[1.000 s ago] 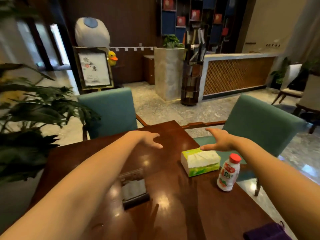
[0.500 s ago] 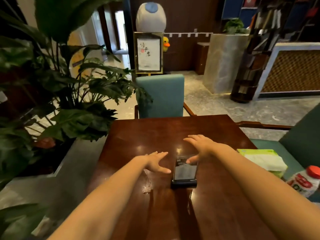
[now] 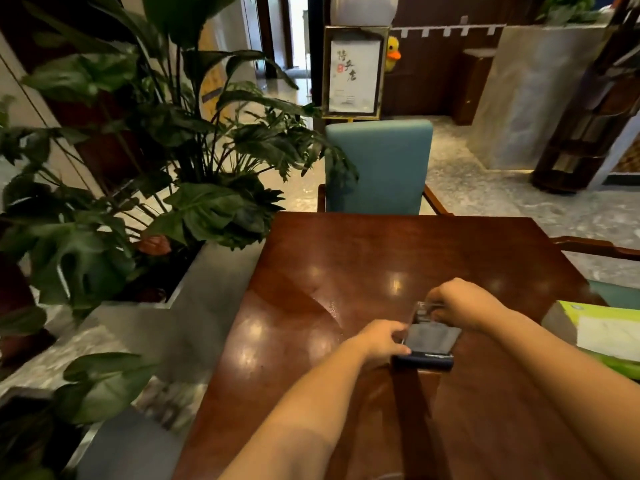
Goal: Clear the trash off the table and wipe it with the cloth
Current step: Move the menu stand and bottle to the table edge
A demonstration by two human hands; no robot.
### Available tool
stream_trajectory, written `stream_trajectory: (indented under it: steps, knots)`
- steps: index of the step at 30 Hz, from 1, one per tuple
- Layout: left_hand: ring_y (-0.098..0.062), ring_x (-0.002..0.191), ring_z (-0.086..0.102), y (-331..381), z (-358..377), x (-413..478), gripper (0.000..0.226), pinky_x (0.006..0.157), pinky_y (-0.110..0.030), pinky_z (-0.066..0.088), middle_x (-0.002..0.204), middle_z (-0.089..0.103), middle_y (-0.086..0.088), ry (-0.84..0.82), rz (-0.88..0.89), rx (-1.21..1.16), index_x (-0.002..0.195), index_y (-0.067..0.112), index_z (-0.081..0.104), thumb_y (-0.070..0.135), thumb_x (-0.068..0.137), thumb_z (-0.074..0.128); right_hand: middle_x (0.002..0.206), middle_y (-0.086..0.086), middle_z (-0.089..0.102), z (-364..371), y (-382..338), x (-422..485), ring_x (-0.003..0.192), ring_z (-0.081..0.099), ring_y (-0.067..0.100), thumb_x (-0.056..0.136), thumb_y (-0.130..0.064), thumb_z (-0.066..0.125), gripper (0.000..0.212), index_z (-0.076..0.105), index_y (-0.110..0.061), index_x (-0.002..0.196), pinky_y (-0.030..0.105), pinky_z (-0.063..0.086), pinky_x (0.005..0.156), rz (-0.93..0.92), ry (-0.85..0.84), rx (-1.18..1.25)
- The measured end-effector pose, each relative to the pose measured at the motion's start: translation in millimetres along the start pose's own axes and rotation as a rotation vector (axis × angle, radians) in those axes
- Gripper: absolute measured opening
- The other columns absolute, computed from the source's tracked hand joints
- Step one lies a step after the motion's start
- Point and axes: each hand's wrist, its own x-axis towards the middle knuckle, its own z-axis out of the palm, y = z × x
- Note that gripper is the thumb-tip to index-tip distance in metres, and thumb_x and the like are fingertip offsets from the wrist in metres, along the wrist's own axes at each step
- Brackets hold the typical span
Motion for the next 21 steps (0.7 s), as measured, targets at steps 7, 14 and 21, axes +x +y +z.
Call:
stream_trajectory:
  steps: [7, 14, 21]
  knots:
    - [-0.027, 0.106, 0.063, 4, 5, 10, 0.034, 0.091, -0.033, 0.048, 0.114, 0.068, -0.016, 0.158, -0.006, -0.042, 0.111, 0.004, 0.066, 0.013, 0.079, 0.071, 0.107, 0.006, 0.07, -17, 0, -5, 0.095, 0.065, 0.022, 0.084, -0.021, 0.061, 0.027, 0.068, -0.017, 0.11, 0.032, 0.051, 0.076, -0.007, 0.003, -0.004]
    - [-0.019, 0.082, 0.056, 44, -13, 11, 0.022, 0.069, -0.029, 0.041, 0.088, 0.068, -0.01, 0.185, 0.044, 0.08, 0.089, 0.003, 0.069, 0.023, 0.082, 0.068, 0.107, 0.005, 0.07, -62, 9, -23, 0.097, 0.062, 0.019, 0.084, -0.019, 0.063, 0.025, 0.069, -0.016, 0.108, 0.026, 0.042, 0.07, -0.008, 0.019, 0.042]
    - [-0.025, 0.102, 0.063, 120, -15, 14, 0.026, 0.089, -0.038, 0.05, 0.109, 0.07, -0.013, 0.127, 0.211, 0.1, 0.102, 0.004, 0.07, 0.02, 0.081, 0.069, 0.104, 0.002, 0.071, -112, 48, -71, 0.084, 0.055, 0.012, 0.082, -0.018, 0.065, 0.022, 0.071, -0.018, 0.103, 0.025, 0.041, 0.072, 0.107, 0.077, 0.084]
